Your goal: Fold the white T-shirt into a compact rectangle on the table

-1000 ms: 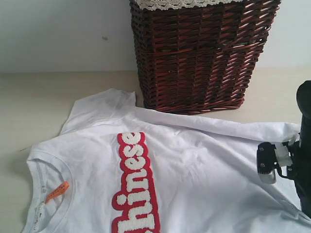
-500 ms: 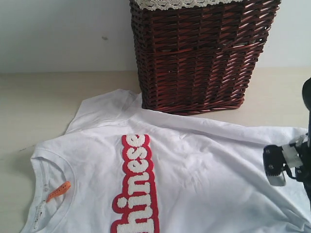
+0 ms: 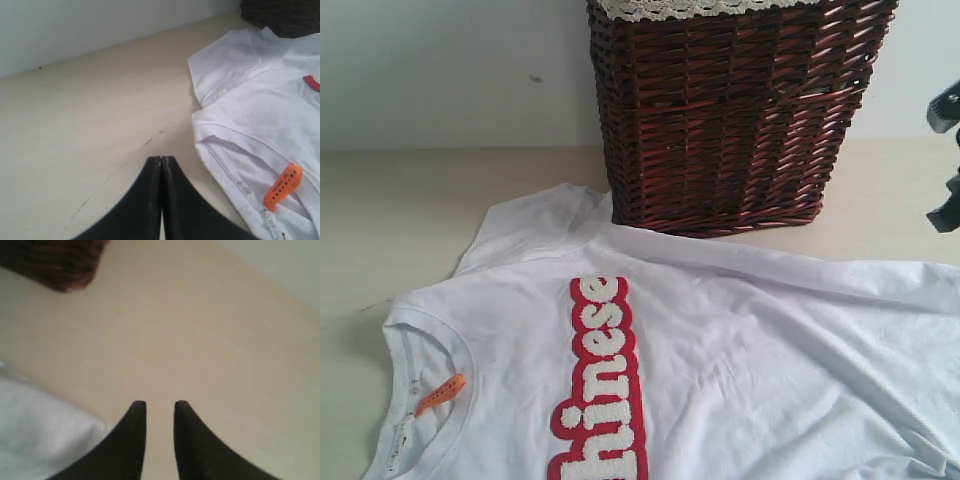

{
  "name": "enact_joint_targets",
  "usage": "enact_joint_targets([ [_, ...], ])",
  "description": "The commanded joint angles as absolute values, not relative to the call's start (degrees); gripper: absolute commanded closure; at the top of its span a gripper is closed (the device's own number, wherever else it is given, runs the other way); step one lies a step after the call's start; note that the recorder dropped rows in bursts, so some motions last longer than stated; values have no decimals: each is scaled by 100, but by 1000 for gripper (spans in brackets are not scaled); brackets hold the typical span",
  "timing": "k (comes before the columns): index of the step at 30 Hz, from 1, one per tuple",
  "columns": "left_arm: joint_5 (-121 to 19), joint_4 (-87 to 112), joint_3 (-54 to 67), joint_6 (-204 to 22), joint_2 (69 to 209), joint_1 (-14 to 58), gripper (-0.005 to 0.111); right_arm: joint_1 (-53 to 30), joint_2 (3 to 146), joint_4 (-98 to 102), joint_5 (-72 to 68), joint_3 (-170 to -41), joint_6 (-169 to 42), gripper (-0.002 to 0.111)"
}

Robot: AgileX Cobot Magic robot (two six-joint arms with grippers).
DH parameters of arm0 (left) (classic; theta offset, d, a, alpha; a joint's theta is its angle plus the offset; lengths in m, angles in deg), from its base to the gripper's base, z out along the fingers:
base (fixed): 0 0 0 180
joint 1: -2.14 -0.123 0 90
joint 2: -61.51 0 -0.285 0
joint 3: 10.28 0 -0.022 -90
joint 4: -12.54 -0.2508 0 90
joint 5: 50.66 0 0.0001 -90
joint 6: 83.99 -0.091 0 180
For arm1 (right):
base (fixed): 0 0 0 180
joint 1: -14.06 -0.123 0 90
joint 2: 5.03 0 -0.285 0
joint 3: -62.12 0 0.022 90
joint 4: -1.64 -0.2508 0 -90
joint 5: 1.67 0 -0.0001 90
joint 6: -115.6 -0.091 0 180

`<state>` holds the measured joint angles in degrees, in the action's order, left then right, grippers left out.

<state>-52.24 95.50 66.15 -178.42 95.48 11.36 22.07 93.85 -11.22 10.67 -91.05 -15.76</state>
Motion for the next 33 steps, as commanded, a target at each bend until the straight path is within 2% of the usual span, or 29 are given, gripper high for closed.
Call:
enact_joint_targets([
  [1,-5244,9545,6638,-17844,9514,1129,107,2539,9886,-1303,2240,-9294,-1597,68],
  [3,-5244,9545,6638,-17844,9514,1129,107,2539,10074,-1303,2221,-9305,-1360,65],
  [8,-5244,9545,6638,-17844,9514,1129,107,2539,10484,-1599,1280,-9305,-1195,66],
  [14,-5244,9545,6638,-17844,9514,1129,107,2539,10671,-1792,224,-9305,-1196,85],
  [17,-5244,9545,6638,-17844,9514,1129,107,2539,10752,-1792,199,-9305,-1196,89],
  [21,-5244,9545,6638,-17844,9514,1129,107,2539,10919,-1795,1083,-9305,-651,91],
  [26,-5244,9545,6638,-17844,9514,1129,107,2539,10920,-2236,3141,-9305,906,108],
  [33,-5244,9545,6638,-17844,9514,1129,107,2539,10494,-2549,4414,-9305,1280,108],
])
